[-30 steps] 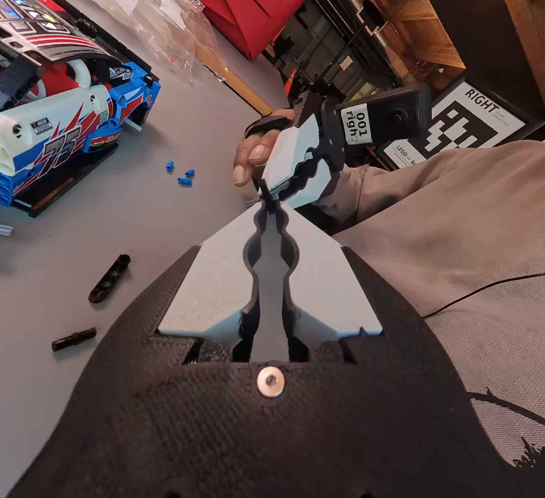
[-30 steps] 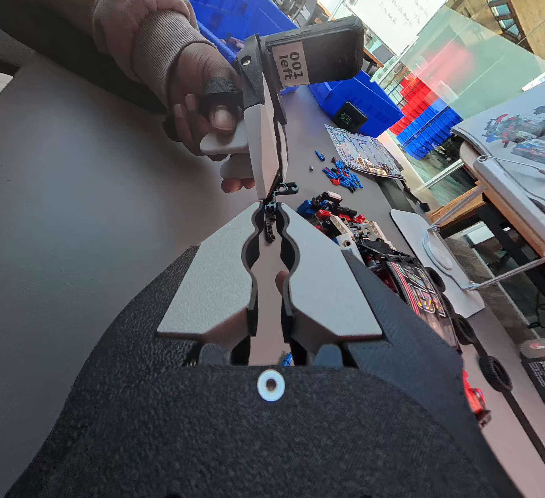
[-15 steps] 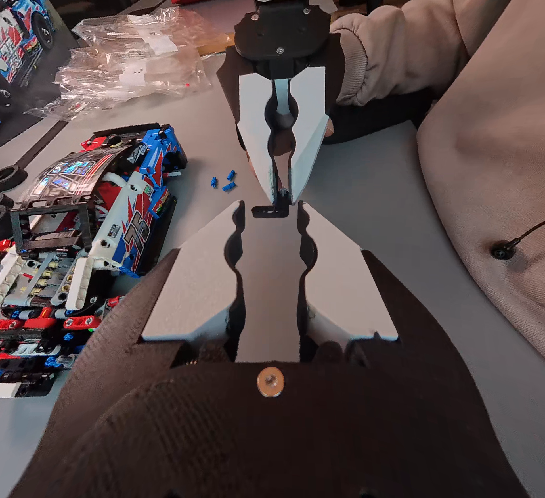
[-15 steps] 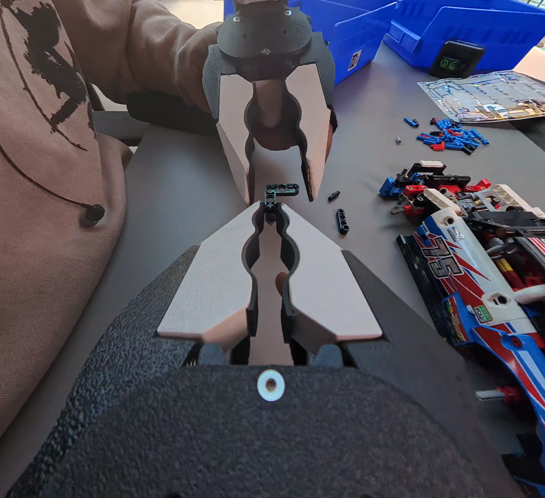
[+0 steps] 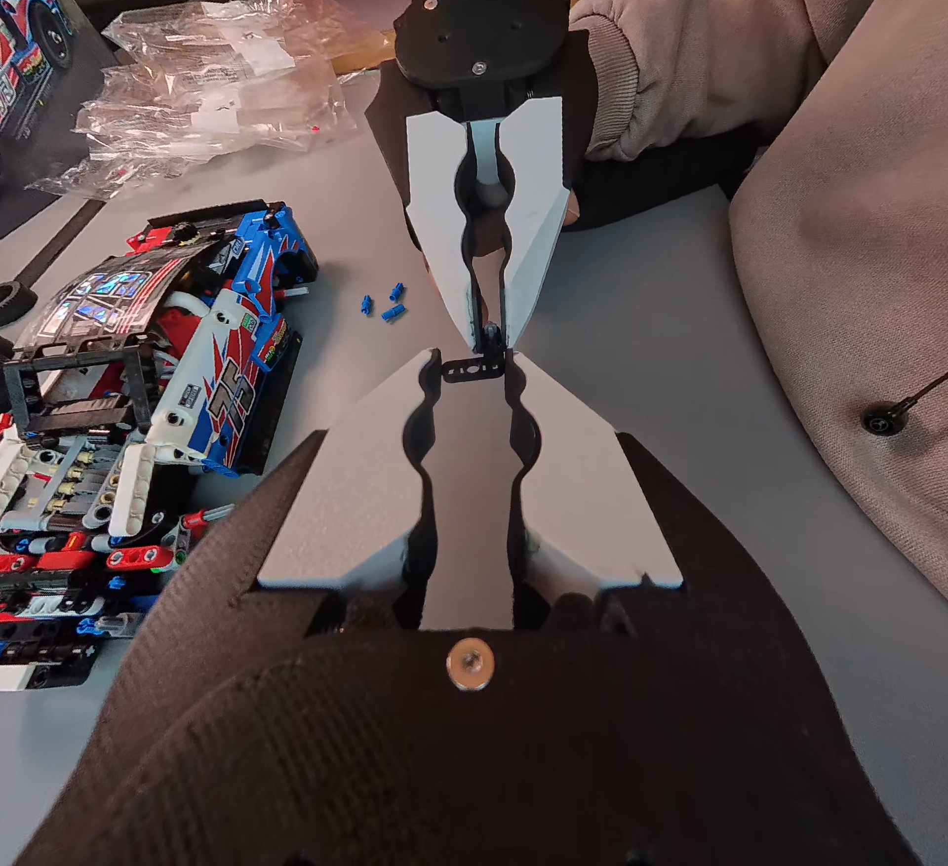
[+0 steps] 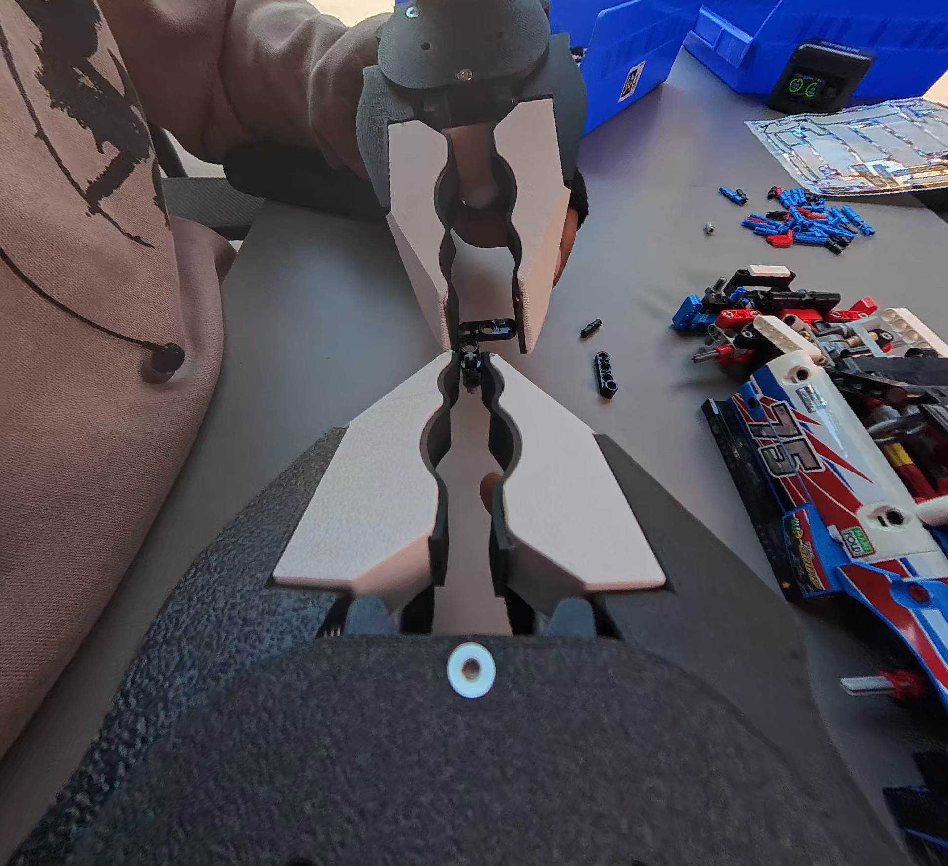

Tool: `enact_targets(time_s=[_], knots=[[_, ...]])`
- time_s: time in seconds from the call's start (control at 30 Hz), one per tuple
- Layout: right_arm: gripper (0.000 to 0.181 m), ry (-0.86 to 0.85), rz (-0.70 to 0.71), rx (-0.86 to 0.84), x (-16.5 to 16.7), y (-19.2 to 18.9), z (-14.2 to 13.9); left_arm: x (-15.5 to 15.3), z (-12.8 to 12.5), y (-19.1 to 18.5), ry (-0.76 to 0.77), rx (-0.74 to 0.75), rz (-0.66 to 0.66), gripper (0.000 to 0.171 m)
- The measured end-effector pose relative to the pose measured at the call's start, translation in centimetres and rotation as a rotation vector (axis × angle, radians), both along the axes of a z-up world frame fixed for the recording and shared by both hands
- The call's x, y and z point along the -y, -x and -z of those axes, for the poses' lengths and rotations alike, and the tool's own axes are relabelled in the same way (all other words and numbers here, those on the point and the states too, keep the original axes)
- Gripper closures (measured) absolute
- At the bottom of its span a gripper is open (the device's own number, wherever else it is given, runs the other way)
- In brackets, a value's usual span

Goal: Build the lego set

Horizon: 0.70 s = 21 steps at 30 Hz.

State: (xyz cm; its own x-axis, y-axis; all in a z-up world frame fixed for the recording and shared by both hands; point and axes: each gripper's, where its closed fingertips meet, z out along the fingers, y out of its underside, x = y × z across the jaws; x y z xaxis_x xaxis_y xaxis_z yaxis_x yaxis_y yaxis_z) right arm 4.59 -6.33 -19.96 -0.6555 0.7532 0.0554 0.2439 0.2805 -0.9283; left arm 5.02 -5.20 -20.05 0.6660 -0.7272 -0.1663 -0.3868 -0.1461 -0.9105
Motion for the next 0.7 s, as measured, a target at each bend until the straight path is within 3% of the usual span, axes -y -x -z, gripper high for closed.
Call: enact_targets(time_s=[0.33, 0.63, 0.7], knots=[[0.176, -0.131, 0.041, -0.134, -0.8, 0.5, -0.5, -0.5, -0.6, 0.6, 0.219, 0.344, -0.032, 0.149], [0.176, -0.345, 0.043, -0.249, -0.8, 0.7, -0.1, -0.6, -0.9, 1.1, 0.323, 0.49, -0.032, 0.154], [0.176, -0.392, 0.046, -0.274, -0.9, 0.7, -0.1, -0.6, -0.7, 1.3, 0.344, 0.501, -0.035, 0.162]])
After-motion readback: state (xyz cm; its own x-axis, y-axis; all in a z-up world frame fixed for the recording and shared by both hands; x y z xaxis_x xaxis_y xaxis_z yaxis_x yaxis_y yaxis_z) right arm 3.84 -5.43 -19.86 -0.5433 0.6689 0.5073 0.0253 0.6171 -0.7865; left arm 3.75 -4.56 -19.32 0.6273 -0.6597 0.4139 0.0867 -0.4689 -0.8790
